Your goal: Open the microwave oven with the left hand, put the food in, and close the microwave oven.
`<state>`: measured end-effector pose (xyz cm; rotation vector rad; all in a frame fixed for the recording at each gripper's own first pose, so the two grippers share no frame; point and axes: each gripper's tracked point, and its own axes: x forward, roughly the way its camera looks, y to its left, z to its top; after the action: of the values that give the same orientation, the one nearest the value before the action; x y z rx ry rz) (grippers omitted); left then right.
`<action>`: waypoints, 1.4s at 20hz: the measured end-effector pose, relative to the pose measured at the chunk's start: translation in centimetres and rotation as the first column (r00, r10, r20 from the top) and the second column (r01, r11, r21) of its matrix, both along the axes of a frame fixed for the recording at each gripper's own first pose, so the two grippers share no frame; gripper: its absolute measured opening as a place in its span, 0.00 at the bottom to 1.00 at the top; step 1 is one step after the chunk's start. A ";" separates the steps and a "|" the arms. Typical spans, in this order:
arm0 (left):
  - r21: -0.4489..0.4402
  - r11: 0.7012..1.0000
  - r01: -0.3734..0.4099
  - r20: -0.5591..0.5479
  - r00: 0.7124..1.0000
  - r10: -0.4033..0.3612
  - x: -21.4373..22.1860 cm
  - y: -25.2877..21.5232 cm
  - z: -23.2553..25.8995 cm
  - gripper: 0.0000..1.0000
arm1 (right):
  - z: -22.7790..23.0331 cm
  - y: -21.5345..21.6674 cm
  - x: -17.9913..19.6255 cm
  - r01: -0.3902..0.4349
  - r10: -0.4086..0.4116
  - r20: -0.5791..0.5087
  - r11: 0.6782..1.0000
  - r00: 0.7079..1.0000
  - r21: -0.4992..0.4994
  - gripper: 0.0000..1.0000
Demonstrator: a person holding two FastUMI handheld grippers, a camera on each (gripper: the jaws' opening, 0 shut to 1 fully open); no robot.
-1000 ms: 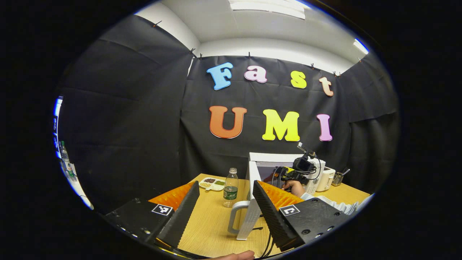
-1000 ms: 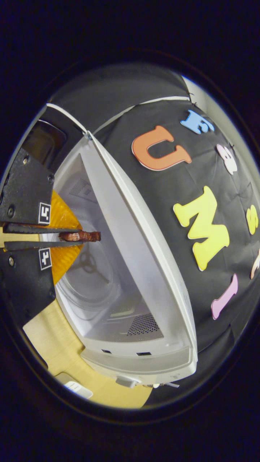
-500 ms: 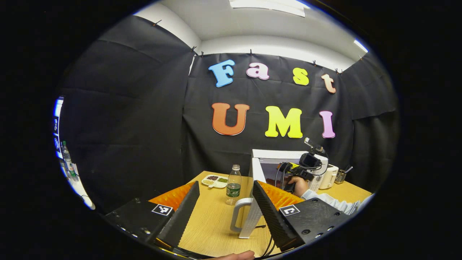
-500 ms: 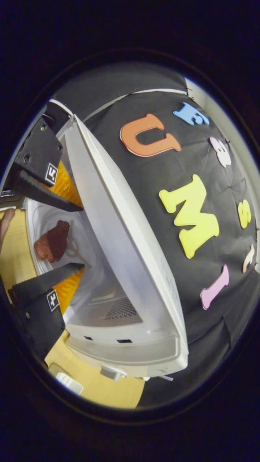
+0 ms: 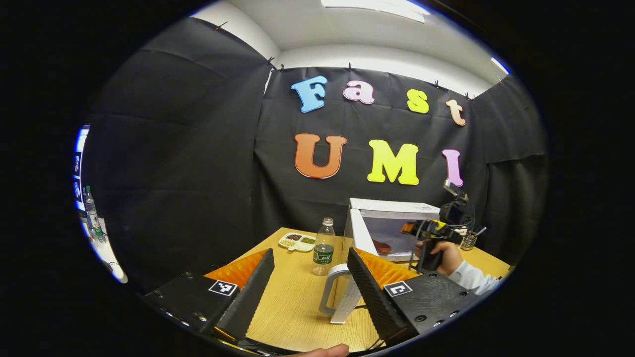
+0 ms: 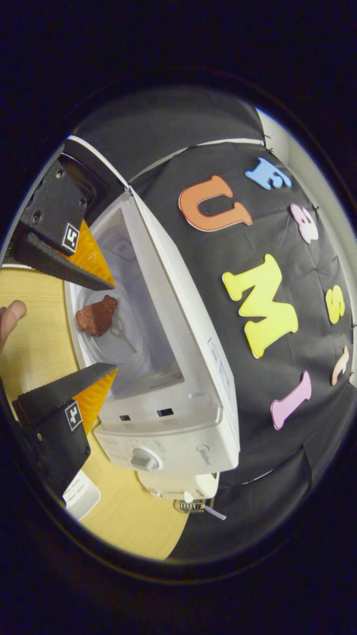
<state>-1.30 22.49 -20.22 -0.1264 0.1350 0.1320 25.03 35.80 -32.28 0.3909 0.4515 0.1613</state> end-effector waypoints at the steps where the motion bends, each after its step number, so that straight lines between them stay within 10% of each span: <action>1: 0.005 1.000 -0.011 -0.003 1.000 0.011 0.2 0.5 -0.4 0.91 | 0.7 -0.7 -1.3 -0.016 0.016 0.015 1.000 1.000 -0.009 0.94; 4: 0.021 0.997 -0.072 0.011 0.997 0.072 0.9 2.5 -1.2 0.91 | 3.4 -3.6 -5.4 -0.038 0.041 0.070 0.998 0.997 -0.043 0.94; 9: 0.015 0.989 -0.147 0.000 0.989 0.147 1.8 3.7 -2.9 0.00 | 9.1 -9.5 -12.1 -0.017 0.054 0.225 0.986 0.973 -0.163 0.94; 28: -0.024 1.000 -0.010 -0.145 0.989 0.006 6.9 -1.8 -12.0 0.00 | 15.2 -24.3 -21.8 0.103 -0.069 0.351 0.991 0.934 -0.081 0.93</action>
<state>5.59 20.66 -32.18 -0.1418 0.2815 0.1478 3.25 11.45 -17.11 0.2770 0.0914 0.1190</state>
